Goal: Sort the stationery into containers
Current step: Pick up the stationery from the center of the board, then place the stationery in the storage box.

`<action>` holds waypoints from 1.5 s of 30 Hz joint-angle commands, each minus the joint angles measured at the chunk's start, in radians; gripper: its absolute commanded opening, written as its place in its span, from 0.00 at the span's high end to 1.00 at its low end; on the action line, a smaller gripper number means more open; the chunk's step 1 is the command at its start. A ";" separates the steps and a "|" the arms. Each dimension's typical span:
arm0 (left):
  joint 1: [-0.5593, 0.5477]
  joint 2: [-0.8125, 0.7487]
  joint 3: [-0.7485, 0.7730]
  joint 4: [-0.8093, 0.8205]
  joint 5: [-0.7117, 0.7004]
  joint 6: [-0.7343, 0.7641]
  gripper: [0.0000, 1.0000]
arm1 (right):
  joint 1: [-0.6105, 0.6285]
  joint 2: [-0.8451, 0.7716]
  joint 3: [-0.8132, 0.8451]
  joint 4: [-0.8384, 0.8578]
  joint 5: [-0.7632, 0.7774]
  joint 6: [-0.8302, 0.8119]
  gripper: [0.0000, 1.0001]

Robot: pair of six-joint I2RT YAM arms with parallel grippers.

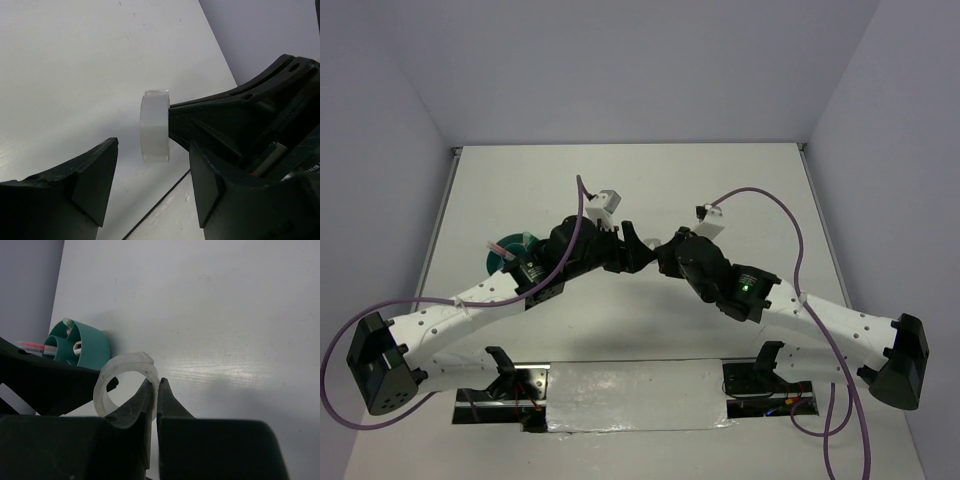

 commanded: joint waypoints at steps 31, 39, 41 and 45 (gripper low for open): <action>0.552 -0.190 0.169 -0.639 -0.604 0.189 1.00 | -0.116 -0.354 -0.238 0.162 -0.152 -0.223 0.00; 0.845 -0.294 0.045 -0.664 -0.503 0.238 1.00 | -0.167 -0.349 -0.264 0.195 -0.280 -0.301 0.00; 0.884 -0.315 0.035 -0.687 -0.518 0.252 1.00 | -0.180 -0.337 -0.265 0.203 -0.315 -0.312 0.00; 0.944 -0.355 -0.001 -0.676 -0.497 0.296 1.00 | -0.188 -0.300 -0.265 0.231 -0.361 -0.329 0.00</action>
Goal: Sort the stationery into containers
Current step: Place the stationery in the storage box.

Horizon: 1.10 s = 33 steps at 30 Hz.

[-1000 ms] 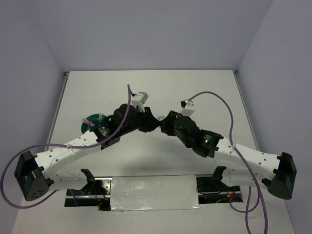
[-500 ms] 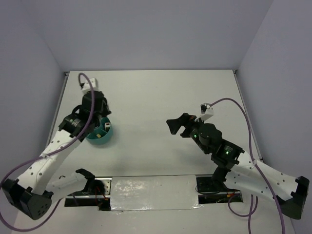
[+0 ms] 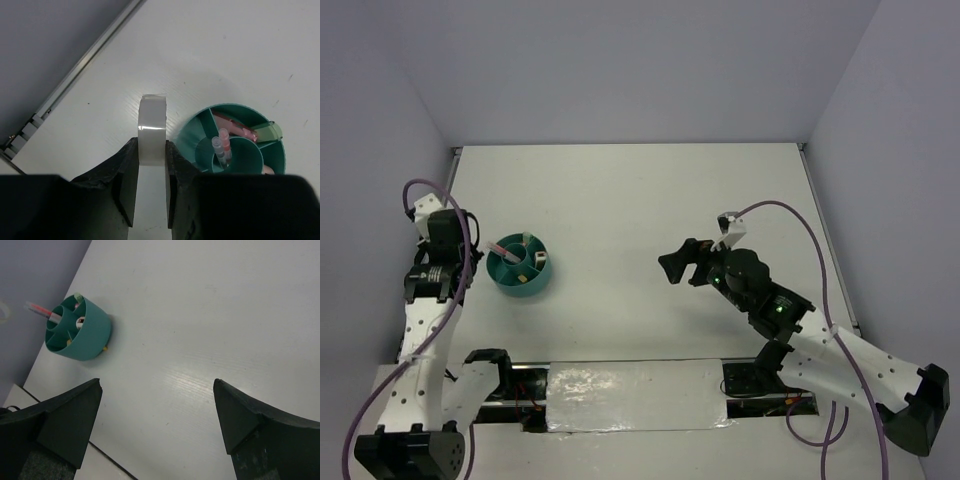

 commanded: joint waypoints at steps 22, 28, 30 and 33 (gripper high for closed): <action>0.072 0.070 -0.094 0.123 0.277 0.019 0.90 | -0.011 0.011 0.000 0.074 -0.102 -0.075 0.00; 0.074 0.076 -0.105 0.136 0.298 0.010 0.87 | -0.009 0.014 0.002 0.065 -0.099 -0.085 0.00; 0.072 0.079 -0.105 0.134 0.295 0.010 0.86 | -0.009 0.013 0.003 0.063 -0.099 -0.087 0.00; 0.072 0.086 -0.106 0.134 0.286 0.006 0.83 | -0.009 0.014 0.009 0.062 -0.098 -0.088 0.00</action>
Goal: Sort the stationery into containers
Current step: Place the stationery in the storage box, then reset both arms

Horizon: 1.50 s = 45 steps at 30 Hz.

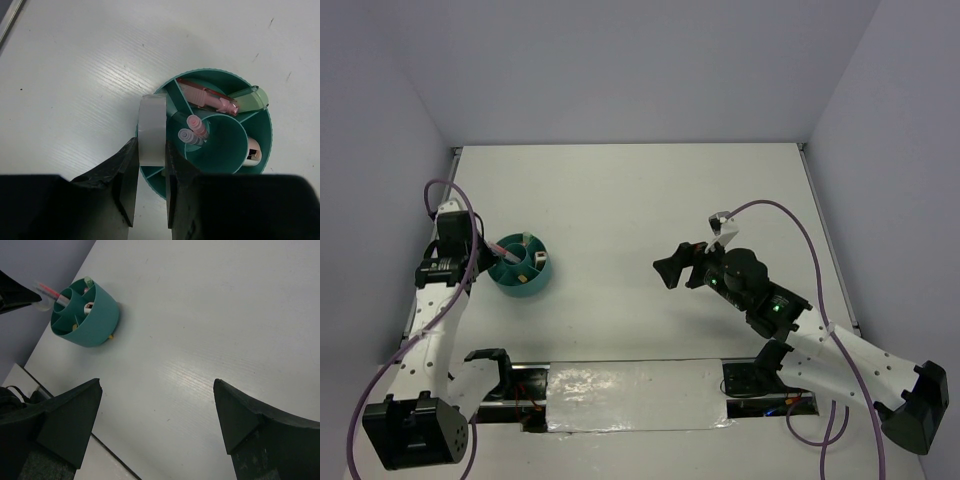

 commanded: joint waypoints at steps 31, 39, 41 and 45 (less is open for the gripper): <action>0.004 -0.048 0.007 0.022 0.015 -0.014 0.50 | -0.005 0.000 0.065 -0.022 -0.010 -0.032 0.00; 0.005 -0.151 0.145 -0.093 0.141 0.042 0.28 | -0.005 -0.031 0.199 -0.176 0.026 -0.092 0.00; 0.004 -0.188 0.173 -0.101 0.168 0.071 0.15 | -0.005 -0.045 0.276 -0.264 0.045 -0.132 0.00; 0.004 -0.209 0.287 -0.113 0.286 0.145 0.01 | -0.002 -0.034 0.452 -0.501 0.179 -0.165 0.00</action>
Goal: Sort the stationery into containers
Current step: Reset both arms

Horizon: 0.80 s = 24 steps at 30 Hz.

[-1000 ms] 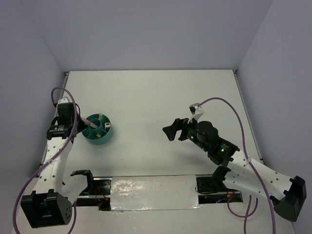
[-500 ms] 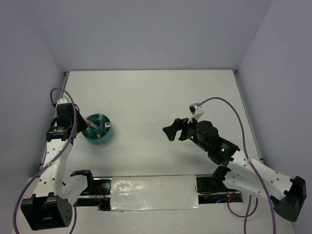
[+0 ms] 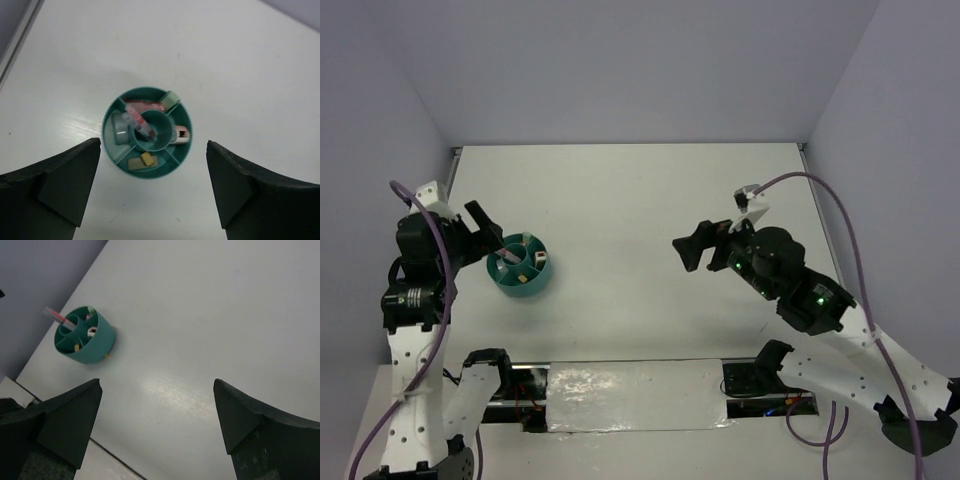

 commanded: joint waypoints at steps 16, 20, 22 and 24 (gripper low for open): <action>-0.046 -0.396 0.161 -0.217 0.011 0.058 0.01 | -0.002 -0.207 0.522 -0.718 0.332 -0.116 0.00; -0.105 -0.407 0.128 -0.280 -0.090 0.045 0.01 | -0.002 -0.321 0.493 -0.724 0.319 -0.131 0.00; -0.149 -0.441 0.122 -0.288 -0.150 0.039 0.01 | -0.004 -0.388 0.461 -0.709 0.316 -0.133 0.00; -0.180 -0.461 0.125 -0.297 -0.196 0.027 0.01 | -0.005 -0.418 0.447 -0.712 0.318 -0.125 0.00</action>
